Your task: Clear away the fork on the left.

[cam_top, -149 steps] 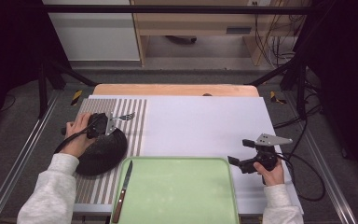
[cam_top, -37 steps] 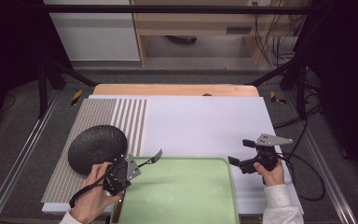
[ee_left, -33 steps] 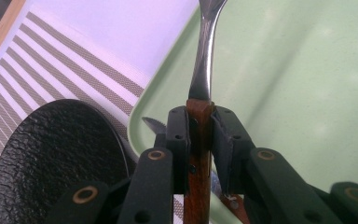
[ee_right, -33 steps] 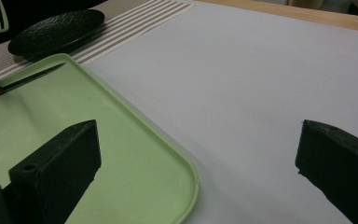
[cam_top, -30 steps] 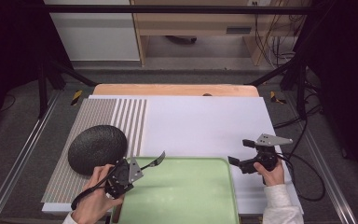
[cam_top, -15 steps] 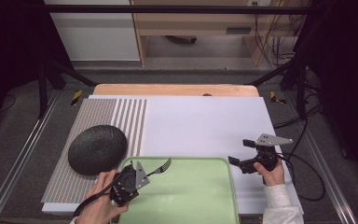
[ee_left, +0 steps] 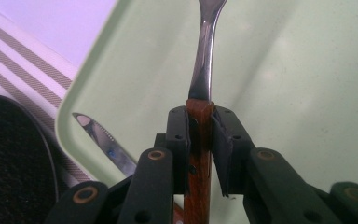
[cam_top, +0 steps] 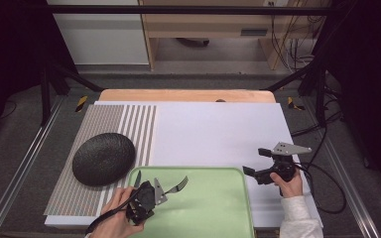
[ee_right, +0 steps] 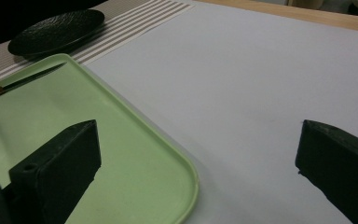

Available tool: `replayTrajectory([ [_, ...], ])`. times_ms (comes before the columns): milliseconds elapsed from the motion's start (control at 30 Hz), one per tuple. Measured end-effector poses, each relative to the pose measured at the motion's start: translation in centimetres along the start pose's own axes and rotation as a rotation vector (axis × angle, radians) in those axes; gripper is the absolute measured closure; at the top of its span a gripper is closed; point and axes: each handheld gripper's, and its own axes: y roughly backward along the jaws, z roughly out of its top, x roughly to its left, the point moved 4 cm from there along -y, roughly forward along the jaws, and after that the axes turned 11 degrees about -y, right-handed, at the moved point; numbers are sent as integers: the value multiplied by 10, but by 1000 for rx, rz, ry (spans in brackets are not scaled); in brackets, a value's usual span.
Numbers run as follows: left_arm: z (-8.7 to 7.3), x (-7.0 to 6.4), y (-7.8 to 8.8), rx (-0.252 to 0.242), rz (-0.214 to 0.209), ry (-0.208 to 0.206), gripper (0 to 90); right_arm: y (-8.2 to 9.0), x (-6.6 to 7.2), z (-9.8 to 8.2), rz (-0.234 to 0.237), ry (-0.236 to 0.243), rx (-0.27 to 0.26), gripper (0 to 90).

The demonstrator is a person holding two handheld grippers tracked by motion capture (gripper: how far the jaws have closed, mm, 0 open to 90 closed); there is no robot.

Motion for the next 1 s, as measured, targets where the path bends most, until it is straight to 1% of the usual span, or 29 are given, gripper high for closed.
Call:
replayTrajectory([
  [267,2,-9,-14,39,-40,-13,771,0,0,0,-2,0,1,5],
  [533,3,-14,-25,65,-62,-30,771,0,0,0,-2,0,2,5],
  [667,3,-15,-28,69,-68,-32,771,0,0,0,-2,0,0,5],
  [833,4,-17,-33,51,-79,-52,770,-1,0,0,-3,1,1,5],
  [1000,2,-17,-38,54,-89,-63,769,-1,0,0,-2,-1,2,5],
])
